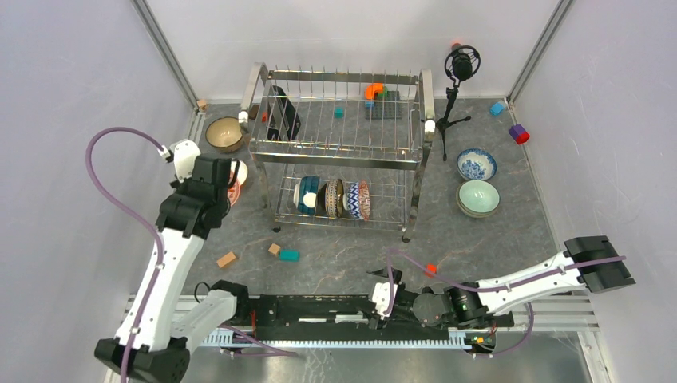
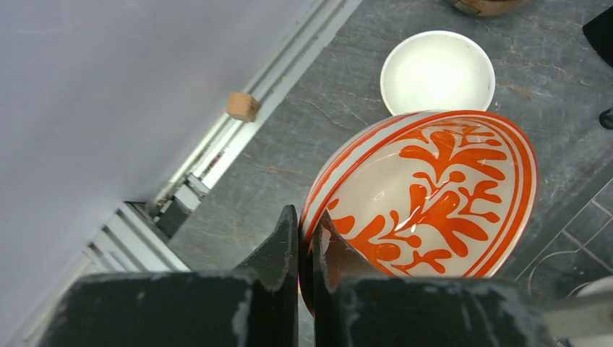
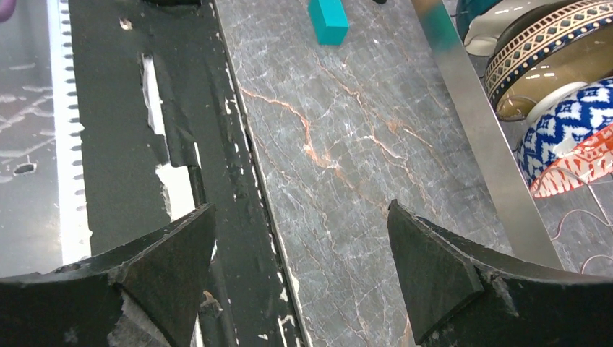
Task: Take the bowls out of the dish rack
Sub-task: Place the bowl with the bowl.
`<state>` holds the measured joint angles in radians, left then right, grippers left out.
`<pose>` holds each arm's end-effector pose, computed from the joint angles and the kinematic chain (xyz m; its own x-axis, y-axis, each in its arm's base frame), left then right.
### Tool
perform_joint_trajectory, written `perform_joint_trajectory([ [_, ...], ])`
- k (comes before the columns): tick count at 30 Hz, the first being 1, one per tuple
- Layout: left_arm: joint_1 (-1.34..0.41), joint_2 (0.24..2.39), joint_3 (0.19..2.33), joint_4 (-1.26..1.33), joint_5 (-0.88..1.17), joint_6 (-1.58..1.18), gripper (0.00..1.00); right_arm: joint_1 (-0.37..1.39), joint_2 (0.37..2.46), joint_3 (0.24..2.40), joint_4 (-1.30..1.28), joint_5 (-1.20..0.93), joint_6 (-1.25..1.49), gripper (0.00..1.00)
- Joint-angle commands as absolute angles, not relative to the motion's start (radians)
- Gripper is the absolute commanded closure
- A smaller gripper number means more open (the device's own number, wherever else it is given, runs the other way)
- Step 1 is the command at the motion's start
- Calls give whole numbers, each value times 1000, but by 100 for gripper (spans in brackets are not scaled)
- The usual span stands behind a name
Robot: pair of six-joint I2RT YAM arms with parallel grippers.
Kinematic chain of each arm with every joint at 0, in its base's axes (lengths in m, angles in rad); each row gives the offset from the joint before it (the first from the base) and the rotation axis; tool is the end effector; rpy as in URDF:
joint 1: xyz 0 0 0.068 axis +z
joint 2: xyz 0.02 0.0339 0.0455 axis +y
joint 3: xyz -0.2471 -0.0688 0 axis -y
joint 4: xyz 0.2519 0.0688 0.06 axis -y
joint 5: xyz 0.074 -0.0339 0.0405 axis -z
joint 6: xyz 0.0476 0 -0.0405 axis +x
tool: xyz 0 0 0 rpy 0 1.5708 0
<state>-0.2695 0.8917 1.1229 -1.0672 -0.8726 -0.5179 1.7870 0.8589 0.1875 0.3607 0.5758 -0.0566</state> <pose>0.1701 -0.0092 0.3443 -0.4611 -0.2028 -0.8639 -0.6354 0.7550 0.1619 -0.0179 0.2025 0.1560 0.1181 -0.3166 -0.9412 -0.9252 0.3090 -0.2201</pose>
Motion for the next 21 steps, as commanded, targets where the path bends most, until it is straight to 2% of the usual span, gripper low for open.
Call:
perform_joint_trajectory([
  [1, -157, 981, 1102, -814, -727, -592, 98, 1793, 843, 169, 401, 593, -49, 8],
  [15, 233, 1237, 962, -425, -319, -951, 98, 1793, 889, 113, 489, 552, 59, 9],
  [21, 288, 1339, 943, -344, -205, -1004, 98, 1793, 944, 120, 510, 557, 67, 10],
])
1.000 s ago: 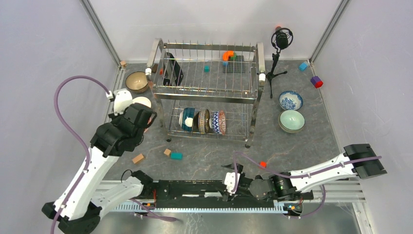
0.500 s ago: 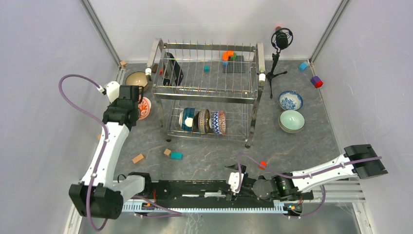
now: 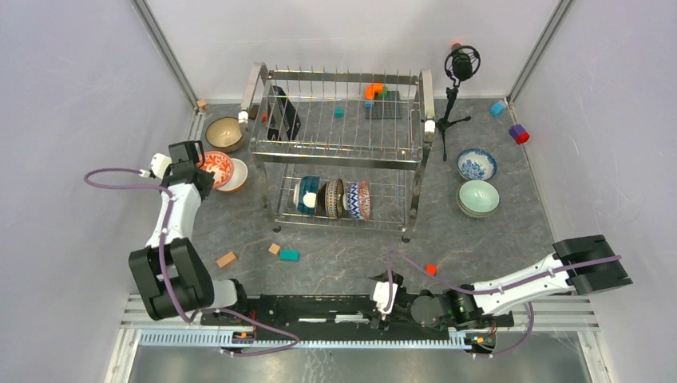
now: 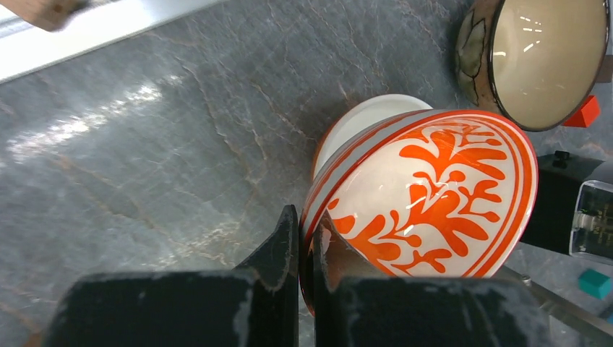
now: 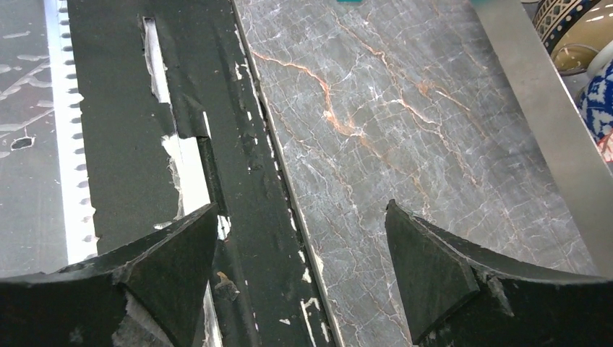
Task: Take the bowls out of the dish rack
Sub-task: Place the bowl with the bowl.
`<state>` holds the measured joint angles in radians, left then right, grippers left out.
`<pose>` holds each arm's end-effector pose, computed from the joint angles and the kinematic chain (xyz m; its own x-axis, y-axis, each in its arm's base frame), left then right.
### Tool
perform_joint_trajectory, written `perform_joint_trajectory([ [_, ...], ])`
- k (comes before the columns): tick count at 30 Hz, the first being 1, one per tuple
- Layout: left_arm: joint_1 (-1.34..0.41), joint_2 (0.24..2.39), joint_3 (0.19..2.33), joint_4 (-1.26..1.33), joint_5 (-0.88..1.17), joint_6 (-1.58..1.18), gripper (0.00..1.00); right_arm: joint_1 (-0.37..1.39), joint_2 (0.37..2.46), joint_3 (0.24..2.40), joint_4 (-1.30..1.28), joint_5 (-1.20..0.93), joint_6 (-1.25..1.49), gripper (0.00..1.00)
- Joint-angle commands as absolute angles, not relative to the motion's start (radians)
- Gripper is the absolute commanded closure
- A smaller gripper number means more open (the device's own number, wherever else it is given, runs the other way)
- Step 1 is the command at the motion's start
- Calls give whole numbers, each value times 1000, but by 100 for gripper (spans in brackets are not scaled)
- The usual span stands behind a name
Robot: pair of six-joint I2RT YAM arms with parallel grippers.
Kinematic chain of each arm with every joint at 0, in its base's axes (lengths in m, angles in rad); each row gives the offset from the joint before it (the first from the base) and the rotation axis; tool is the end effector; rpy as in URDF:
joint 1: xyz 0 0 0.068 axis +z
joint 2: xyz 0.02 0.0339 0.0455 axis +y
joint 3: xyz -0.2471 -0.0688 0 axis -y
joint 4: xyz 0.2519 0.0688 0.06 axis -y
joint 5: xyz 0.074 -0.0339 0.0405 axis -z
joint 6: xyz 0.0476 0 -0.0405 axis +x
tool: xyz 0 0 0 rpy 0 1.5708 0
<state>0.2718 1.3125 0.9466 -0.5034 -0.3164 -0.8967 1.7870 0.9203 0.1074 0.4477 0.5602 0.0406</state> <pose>0.2759 0.0923 0.2272 -0.1088 -0.8011 -0.5885 -0.8549 0.3776 -0.3558 -0.0169 0.1948 0.1276 0.0386 -0.3362 -0.9410 -0.9362 0.3169 -0.1517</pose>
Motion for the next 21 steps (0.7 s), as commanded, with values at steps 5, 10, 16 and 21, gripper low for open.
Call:
perform_joint_trajectory([
  [5, 296, 1391, 907, -231, -132, -1074, 98, 1793, 971, 138, 514, 548, 78, 11],
  [10, 297, 1451, 917, -211, -123, -1086, 98, 1793, 970, 148, 493, 558, 81, 11],
  [16, 299, 1504, 924, -185, -112, -1086, 98, 1793, 945, 151, 455, 562, 112, 12],
  [21, 303, 1541, 925, -164, -104, -1096, 98, 1793, 915, 141, 438, 569, 128, 13],
])
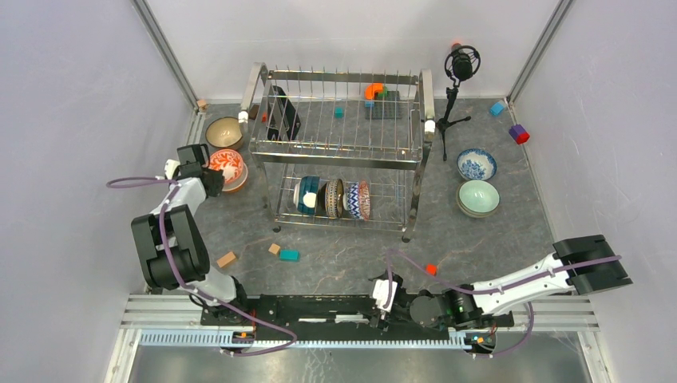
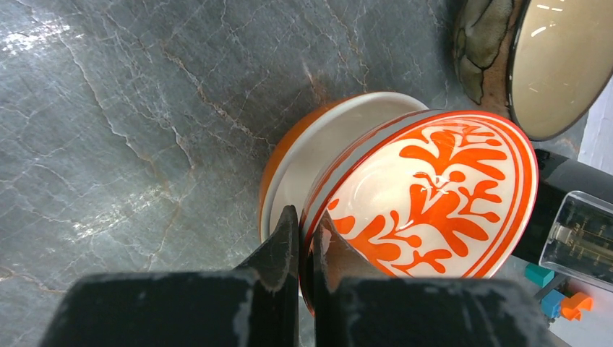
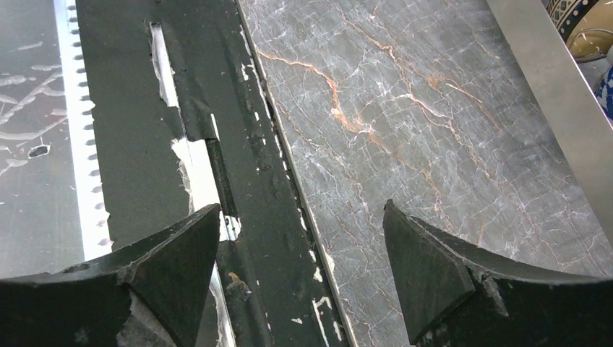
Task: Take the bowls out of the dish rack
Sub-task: Place the bowl with the bowl.
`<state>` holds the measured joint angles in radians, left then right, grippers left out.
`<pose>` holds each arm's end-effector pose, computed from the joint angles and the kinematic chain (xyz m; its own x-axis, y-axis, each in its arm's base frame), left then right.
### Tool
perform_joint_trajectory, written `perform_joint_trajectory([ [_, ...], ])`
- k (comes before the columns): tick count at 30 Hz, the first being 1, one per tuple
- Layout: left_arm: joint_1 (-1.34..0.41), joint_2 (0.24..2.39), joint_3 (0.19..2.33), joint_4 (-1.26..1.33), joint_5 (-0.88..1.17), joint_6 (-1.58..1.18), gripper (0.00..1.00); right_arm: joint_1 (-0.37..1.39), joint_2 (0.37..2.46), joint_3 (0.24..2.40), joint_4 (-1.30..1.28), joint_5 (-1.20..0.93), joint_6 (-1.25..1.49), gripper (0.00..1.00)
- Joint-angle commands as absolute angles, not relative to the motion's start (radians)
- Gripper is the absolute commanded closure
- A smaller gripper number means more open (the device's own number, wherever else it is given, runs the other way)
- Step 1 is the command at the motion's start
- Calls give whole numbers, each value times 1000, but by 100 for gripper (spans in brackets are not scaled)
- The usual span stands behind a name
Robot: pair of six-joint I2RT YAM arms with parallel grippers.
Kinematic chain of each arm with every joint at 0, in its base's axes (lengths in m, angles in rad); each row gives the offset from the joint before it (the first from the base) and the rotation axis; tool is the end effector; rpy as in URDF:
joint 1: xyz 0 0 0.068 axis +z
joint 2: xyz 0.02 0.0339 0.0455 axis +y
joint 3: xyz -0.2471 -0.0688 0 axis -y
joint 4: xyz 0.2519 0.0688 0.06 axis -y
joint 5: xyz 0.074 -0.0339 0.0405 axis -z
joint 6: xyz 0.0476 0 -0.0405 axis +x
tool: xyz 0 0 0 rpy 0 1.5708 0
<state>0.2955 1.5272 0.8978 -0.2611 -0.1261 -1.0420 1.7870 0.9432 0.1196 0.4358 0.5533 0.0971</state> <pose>0.3086 0.1002 0.1663 -0.0604 -0.9138 -0.4018 -0.8260 0.2717 -0.4938 -0.0176 0.1969 0.1262 -0.0099 -0.3392 -0.9406 -0.9388 0.3271 -0.1080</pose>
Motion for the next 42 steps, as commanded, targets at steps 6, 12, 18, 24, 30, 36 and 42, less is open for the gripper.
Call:
perform_joint_trajectory([
  [6, 302, 1564, 931, -160, -104, -1099, 98, 1793, 893, 128, 437, 575, 138, 13],
  [12, 302, 1589, 961, -189, -104, -1095, 96, 1792, 890, 120, 437, 580, 140, 13],
  [18, 302, 1595, 971, -204, -113, -1090, 90, 1793, 857, 121, 387, 617, 129, 13],
  [24, 303, 1595, 977, -217, -91, -1083, 77, 1793, 795, 107, 363, 646, 122, 12],
  [30, 301, 1589, 977, -233, -87, -1075, 71, 1793, 774, 103, 347, 658, 120, 12],
  [36, 302, 1562, 980, -249, -77, -1066, 63, 1792, 771, 100, 347, 659, 122, 12],
  [42, 302, 1537, 986, -276, -80, -1049, 54, 1793, 757, 93, 347, 662, 124, 12],
])
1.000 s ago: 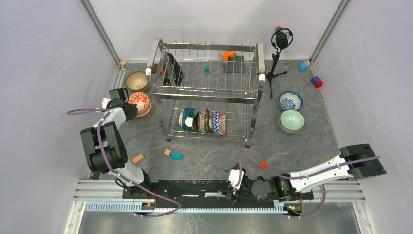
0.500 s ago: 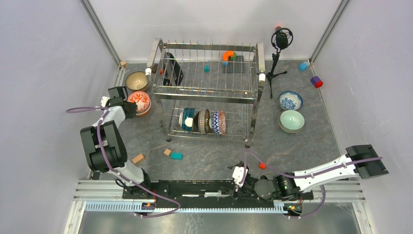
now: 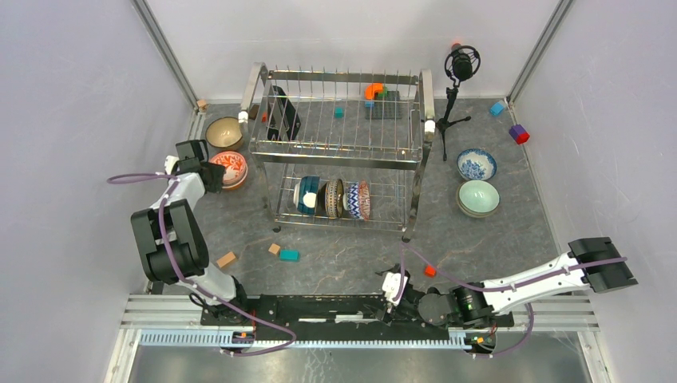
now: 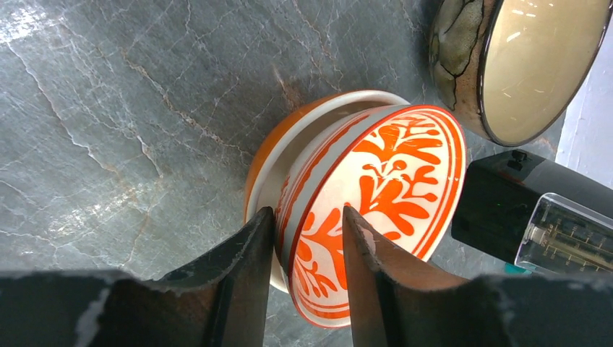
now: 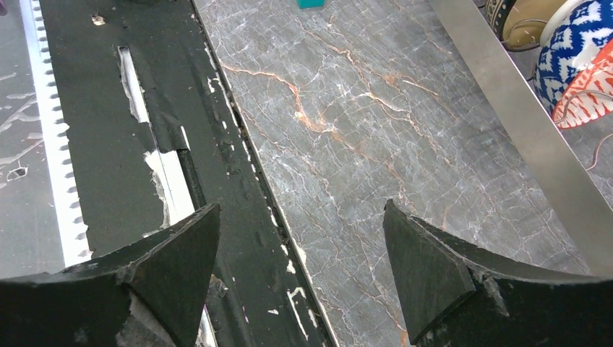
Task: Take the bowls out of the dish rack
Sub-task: Place the bowl with the bowl.
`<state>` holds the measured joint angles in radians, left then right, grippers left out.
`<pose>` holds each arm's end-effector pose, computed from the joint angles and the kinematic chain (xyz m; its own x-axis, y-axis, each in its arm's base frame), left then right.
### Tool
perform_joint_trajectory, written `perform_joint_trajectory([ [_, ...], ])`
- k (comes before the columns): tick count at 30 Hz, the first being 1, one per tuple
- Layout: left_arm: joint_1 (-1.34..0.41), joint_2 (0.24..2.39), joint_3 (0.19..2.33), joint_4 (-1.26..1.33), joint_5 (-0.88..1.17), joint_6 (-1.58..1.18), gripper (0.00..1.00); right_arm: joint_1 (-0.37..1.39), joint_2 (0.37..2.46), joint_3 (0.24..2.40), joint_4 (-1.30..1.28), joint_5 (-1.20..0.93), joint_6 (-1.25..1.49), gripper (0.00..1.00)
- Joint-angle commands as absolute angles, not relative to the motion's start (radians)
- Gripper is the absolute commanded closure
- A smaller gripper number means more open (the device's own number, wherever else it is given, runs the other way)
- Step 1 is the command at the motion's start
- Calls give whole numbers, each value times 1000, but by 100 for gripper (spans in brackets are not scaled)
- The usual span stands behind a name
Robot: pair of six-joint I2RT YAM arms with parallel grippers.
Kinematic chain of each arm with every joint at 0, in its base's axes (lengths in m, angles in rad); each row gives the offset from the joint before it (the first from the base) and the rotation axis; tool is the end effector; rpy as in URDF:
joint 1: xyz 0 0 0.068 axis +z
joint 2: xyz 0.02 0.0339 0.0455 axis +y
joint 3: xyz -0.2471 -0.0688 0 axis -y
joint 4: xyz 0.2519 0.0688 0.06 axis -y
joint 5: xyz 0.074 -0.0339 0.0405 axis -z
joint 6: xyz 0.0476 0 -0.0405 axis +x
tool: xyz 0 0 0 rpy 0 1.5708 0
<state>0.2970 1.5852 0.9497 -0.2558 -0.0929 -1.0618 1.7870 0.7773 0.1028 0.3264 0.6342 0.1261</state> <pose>0.3221 0.1032 0.1649 -0.0593 -0.9274 -0.3692 -0.8187 0.2569 -0.5136 -0.0119 0.1855 0.1380 -0.0414 -0.2838 -0.9580 -0.9083 0.4102 -0.0823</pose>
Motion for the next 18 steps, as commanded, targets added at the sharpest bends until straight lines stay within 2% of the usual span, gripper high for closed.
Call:
perform_joint_trajectory([
  [1, 303, 1532, 986, -281, -80, -1049, 53, 1792, 753, 91, 346, 661, 124, 12],
  [18, 302, 1455, 991, -354, -122, -996, 49, 1793, 663, 45, 351, 679, 150, 12],
])
